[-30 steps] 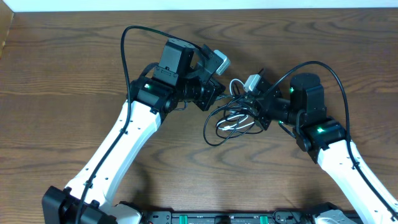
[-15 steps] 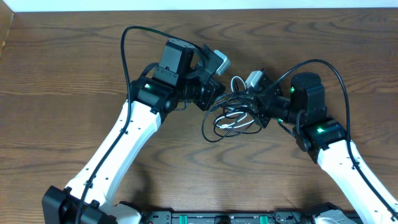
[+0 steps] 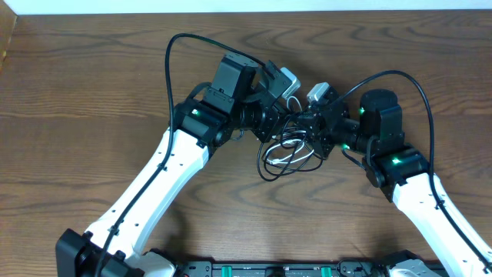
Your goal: Untangle cables
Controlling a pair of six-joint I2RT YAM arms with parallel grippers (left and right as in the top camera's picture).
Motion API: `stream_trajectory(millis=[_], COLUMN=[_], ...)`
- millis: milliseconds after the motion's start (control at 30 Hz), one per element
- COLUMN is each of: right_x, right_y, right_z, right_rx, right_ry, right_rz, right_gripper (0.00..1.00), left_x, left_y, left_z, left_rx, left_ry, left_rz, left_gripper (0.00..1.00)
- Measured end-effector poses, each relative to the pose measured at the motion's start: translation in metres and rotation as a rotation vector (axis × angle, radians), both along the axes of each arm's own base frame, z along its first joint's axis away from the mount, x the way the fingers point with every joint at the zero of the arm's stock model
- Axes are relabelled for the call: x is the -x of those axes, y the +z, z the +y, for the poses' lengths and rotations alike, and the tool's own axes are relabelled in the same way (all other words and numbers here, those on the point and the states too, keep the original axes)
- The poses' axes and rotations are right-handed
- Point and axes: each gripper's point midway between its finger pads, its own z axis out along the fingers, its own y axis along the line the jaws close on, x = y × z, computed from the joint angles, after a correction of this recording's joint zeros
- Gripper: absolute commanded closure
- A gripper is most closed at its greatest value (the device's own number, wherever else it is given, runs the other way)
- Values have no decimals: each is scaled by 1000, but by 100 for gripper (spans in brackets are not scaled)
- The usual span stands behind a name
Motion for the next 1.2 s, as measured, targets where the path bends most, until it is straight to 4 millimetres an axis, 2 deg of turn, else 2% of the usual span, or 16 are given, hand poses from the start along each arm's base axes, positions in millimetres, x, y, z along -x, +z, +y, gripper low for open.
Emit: stream_trajectory(millis=[333,667,900,1100,1200], right_x=[0,-10,-17,-18,-21], right_y=[0,3,2,1,-1], right_z=[0,-5,-11,-13,-17], right_rx=[-22,-38,-89,-111,-106], right_ry=[-19,-88,-190,-230,-260], right_rz=[35,39,119,158,158], right_gripper=[99,99,99,99,99], left_x=[-5,-12,-18,-19,-15], left_y=[-20,-14,5,1,-8], left_z=[-3,-7,-26,-27,-23], left_rx=[-24,5,85,60,16], left_ry=[9,27,40,74,93], left_rz=[46,31,-16,-19,4], left_gripper=[92,92,92,92,92])
